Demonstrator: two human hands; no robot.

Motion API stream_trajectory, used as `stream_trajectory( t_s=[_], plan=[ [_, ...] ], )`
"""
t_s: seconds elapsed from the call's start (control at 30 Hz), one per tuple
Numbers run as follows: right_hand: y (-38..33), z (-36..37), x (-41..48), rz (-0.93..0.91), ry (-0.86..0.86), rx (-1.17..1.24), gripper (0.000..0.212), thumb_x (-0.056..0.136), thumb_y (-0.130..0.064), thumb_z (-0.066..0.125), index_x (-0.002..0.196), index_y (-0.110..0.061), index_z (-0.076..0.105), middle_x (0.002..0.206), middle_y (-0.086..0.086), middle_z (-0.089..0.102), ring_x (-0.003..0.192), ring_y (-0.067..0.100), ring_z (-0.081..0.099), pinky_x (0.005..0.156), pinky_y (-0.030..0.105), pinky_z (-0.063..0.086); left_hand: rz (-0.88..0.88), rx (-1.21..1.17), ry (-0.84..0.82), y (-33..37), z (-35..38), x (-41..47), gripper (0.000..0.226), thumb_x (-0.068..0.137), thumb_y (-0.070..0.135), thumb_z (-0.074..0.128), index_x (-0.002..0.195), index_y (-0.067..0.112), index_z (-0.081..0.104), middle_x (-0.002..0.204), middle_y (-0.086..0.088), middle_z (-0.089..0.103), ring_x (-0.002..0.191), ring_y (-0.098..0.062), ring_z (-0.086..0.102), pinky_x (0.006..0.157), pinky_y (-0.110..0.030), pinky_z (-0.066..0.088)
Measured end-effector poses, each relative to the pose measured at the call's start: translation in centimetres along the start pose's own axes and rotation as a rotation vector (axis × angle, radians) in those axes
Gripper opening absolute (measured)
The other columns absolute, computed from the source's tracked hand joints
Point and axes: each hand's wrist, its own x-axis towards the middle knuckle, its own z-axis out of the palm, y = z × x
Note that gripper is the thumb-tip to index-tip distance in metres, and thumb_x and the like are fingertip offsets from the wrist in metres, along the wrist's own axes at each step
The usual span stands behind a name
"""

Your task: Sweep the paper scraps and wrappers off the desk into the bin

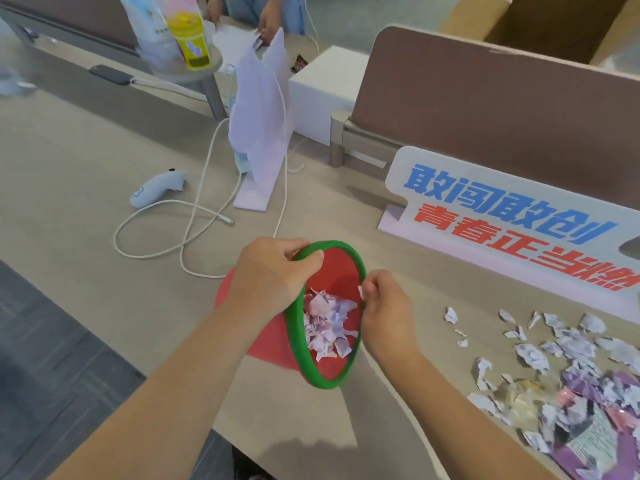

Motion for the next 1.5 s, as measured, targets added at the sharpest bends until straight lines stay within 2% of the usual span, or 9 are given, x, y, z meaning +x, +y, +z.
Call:
stream_trajectory(
  t_s=[0.23, 0.4, 0.57, 0.87, 0.97, 1.13, 1.23, 1.3, 1.5],
  plan=[
    [-2.4, 5.3, -0.5, -0.406, -0.482, -0.337, 0.028, 0.071, -0.036, 0.021, 0.065, -0.018, 0.042, 0.077, 0.018, 0.059, 0.072, 0.032, 0.044, 0.074, 0.044, 0.038, 0.003, 0.02, -0.026, 0.1, 0.2, -0.4, 0.039, 0.081, 0.031, 0.071, 0.045, 0.038, 0.058, 0.067, 0.004, 0.053, 0.064, -0.006, 0.045, 0.057, -0.002, 0.037],
    [-2.4, 2.2, -1.4, -0.456, -0.36, -0.032, 0.025, 0.09, -0.034, 0.043, 0.091, -0.026, 0.067, 0.101, -0.007, 0.069, 0.105, 0.016, 0.057, 0.098, 0.031, 0.034, -0.001, -0.002, -0.015, 0.4, -0.5, -0.2, 0.044, 0.081, 0.033, 0.07, 0.049, 0.062, 0.06, 0.068, 0.003, 0.057, 0.067, -0.01, 0.05, 0.056, -0.003, 0.038],
    [2.9, -1.9, 0.6, -0.013, 0.136, -0.017, 0.019, 0.09, -0.022, 0.048, 0.095, -0.016, 0.066, 0.1, -0.001, 0.064, 0.099, 0.013, 0.056, 0.083, 0.019, 0.038, -0.009, -0.03, -0.007, 0.4, -0.9, -0.3, 0.046, 0.082, 0.035, 0.068, 0.046, 0.062, 0.057, 0.069, 0.005, 0.06, 0.066, -0.007, 0.054, 0.057, -0.004, 0.04],
    [12.5, 1.6, 0.5, -0.108, -0.471, -0.78, 0.059, 0.09, -0.043, 0.012, 0.144, -0.022, 0.016, 0.154, 0.005, 0.019, 0.142, 0.028, 0.01, 0.114, 0.046, 0.022, -0.017, -0.05, 0.005, 0.4, -0.6, -0.5, 0.029, 0.082, 0.036, 0.069, 0.056, 0.048, 0.067, 0.081, -0.011, 0.074, 0.078, -0.018, 0.066, 0.072, -0.028, 0.052],
    [12.4, 1.7, -1.3, -0.106, -0.455, -0.832, 0.061, 0.09, -0.04, -0.004, 0.147, -0.021, 0.009, 0.155, -0.006, 0.003, 0.144, 0.02, 0.005, 0.119, 0.039, 0.001, -0.028, -0.035, 0.007, 0.6, -0.6, -0.5, 0.043, 0.082, 0.035, 0.069, 0.05, 0.063, 0.061, 0.081, 0.006, 0.074, 0.079, -0.004, 0.064, 0.066, -0.018, 0.047],
    [12.6, -1.2, -0.7, -0.077, -0.313, -1.034, 0.058, 0.096, -0.029, 0.008, 0.126, -0.014, 0.055, 0.134, 0.001, 0.055, 0.125, 0.028, 0.05, 0.111, 0.044, -0.004, -0.048, -0.027, -0.011, 0.7, -0.3, -0.4, 0.018, 0.081, 0.035, 0.069, 0.068, 0.047, 0.073, 0.072, 0.023, 0.072, 0.077, 0.009, 0.063, 0.065, -0.013, 0.043],
    [14.6, -4.4, 1.9, -0.075, -0.234, -1.077, 0.049, 0.098, -0.027, 0.014, 0.145, -0.015, 0.019, 0.155, -0.005, 0.016, 0.144, 0.025, 0.014, 0.112, 0.044, -0.013, -0.014, -0.003, -0.013, 0.9, 0.2, -0.3, 0.022, 0.082, 0.033, 0.069, 0.064, 0.044, 0.07, 0.073, 0.015, 0.073, 0.076, 0.0, 0.065, 0.058, -0.007, 0.043],
    [16.1, -6.2, 2.7, 0.044, -0.272, -1.039, 0.05, 0.099, -0.028, 0.012, 0.147, -0.017, 0.002, 0.158, -0.004, 0.0, 0.145, 0.023, -0.004, 0.115, 0.043, -0.006, 0.004, 0.023, -0.017, 1.0, 0.7, -0.4, 0.023, 0.082, 0.032, 0.069, 0.062, 0.042, 0.07, 0.073, 0.009, 0.074, 0.075, -0.004, 0.065, 0.058, -0.008, 0.043],
    [17.1, -8.0, -1.7, 0.025, -0.266, -0.987, 0.058, 0.091, -0.029, 0.01, 0.14, -0.005, 0.031, 0.148, 0.011, 0.036, 0.135, 0.033, 0.035, 0.107, 0.041, 0.034, 0.0, 0.031, -0.025, 2.1, 2.0, -0.9, 0.01, 0.083, 0.032, 0.068, 0.079, 0.034, 0.078, 0.064, 0.01, 0.072, 0.064, 0.011, 0.062, 0.057, -0.003, 0.042]
  ],
)
